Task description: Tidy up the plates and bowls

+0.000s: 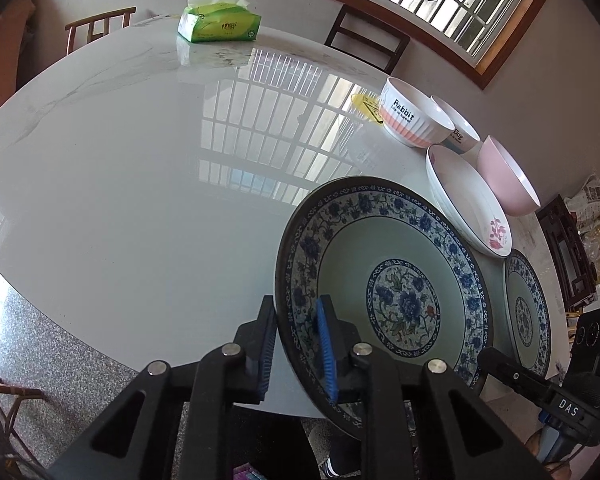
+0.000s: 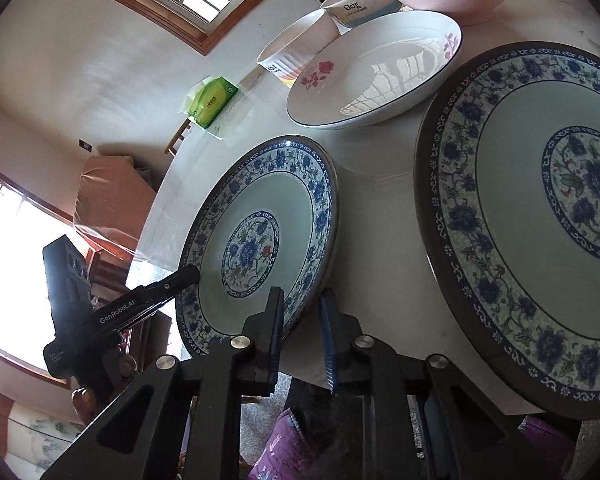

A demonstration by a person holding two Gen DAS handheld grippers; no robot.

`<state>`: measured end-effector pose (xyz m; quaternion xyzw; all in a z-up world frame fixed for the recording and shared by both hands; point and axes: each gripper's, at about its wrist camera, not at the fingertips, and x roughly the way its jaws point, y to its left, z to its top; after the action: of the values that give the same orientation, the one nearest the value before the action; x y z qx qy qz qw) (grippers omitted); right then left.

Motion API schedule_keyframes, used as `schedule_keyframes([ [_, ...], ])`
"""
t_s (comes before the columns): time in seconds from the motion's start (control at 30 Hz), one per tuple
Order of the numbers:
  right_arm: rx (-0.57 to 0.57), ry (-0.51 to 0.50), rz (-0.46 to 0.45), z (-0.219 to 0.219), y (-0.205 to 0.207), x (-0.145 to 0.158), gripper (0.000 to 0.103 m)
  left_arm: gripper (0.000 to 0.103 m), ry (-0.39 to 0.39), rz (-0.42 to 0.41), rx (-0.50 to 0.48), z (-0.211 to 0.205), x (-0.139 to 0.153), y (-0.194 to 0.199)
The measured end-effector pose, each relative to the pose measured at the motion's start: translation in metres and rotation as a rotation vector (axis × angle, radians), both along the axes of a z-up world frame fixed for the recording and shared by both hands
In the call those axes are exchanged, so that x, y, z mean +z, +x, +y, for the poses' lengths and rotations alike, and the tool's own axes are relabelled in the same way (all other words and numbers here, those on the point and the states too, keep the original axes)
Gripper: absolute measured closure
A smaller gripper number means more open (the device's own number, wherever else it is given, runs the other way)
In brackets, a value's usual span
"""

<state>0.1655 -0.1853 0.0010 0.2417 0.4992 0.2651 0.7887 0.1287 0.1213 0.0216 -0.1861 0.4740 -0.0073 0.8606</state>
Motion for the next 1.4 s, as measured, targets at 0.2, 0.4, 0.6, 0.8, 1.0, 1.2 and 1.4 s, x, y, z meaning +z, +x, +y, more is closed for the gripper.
schedule_keyframes([
  [0.2, 0.023, -0.014, -0.027, 0.016, 0.006, 0.003, 0.087, 0.083, 0.022, -0.017, 0.035, 0.013, 0.005, 0.001],
  [0.4, 0.050, -0.047, -0.055, 0.036, 0.010, 0.004, 0.087, 0.083, 0.010, -0.018, 0.078, 0.031, 0.001, 0.001],
  [0.6, 0.070, -0.066, -0.068, 0.050, 0.015, 0.005, 0.087, 0.082, 0.024, -0.028, 0.102, 0.040, -0.001, 0.001],
  [0.8, 0.086, -0.067, -0.070, 0.054, 0.019, -0.001, 0.086, 0.081, 0.022, -0.047, 0.115, 0.048, -0.006, 0.001],
  [1.0, 0.087, -0.075, -0.094, 0.053, 0.017, 0.002, 0.085, 0.058, 0.157, -0.114, 0.215, 0.054, 0.006, -0.009],
  [1.2, 0.028, -0.020, -0.191, 0.009, -0.005, 0.030, 0.082, 0.057, 0.181, -0.214, 0.263, 0.051, 0.034, -0.033],
  [1.4, -0.109, -0.048, -0.257, -0.092, -0.037, 0.064, 0.059, 0.053, 0.090, -0.247, -0.007, -0.026, 0.064, -0.036],
])
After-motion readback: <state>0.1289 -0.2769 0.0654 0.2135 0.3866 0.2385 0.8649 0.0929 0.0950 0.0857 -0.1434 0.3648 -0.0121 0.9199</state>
